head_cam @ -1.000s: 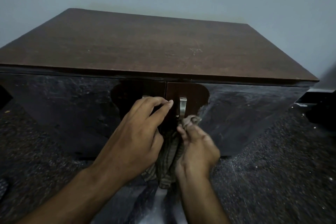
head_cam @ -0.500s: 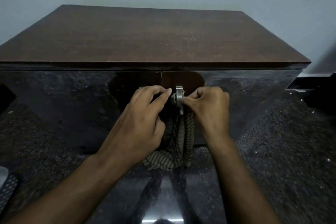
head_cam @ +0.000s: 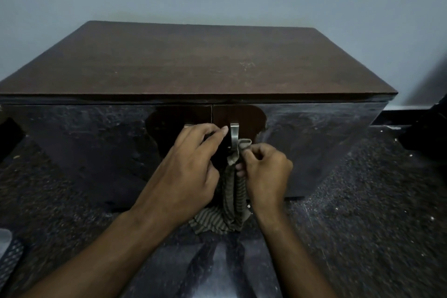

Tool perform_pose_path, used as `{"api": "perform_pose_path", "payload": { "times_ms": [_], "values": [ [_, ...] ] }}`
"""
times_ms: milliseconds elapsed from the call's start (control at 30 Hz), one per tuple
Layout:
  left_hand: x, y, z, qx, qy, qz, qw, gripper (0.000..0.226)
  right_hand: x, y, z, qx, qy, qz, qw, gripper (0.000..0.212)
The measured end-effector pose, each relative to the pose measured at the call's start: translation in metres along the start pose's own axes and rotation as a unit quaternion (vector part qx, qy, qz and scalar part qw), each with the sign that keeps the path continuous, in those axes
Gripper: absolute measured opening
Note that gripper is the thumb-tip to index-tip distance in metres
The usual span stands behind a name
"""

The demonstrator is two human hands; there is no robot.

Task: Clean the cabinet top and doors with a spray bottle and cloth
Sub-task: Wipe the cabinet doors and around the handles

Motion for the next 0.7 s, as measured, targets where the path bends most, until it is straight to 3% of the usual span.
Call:
{"api": "perform_pose_path", "payload": {
  "times_ms": [133,300,467,567,700],
  "values": [
    [0.006,0.002,0.004,-0.008,0.022,0.006,1.000,0.059,0.008,0.008,-0.017,0.028,-0.009,-0.010,1.000,0.020],
    [0.004,0.002,0.010,-0.021,0.027,-0.012,0.999,0.054,0.036,0.022,-0.013,-0.030,0.018,0.006,0.999,0.019],
    [0.001,0.006,0.013,-0.024,0.029,-0.012,0.999,0.056,0.007,0.014,-0.018,0.024,-0.071,-0.092,0.993,0.019],
    [0.003,0.004,0.012,-0.017,0.032,-0.022,0.999,0.055,-0.002,0.006,0.009,-0.048,-0.094,-0.141,0.984,0.015],
    [0.008,0.002,0.007,-0.007,0.042,-0.020,0.999,0.052,-0.003,0.007,0.024,-0.130,-0.080,-0.150,0.977,0.012]
  ]
}}
Point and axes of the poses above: each hand's wrist, its own y-axis away from the middle knuckle, its own x-axis out of the palm, z = x × y, the point moved 4 cm from there along -y, towards the middle knuckle, and after that the axes turned 3 degrees about -y, right-handed, at the moved point
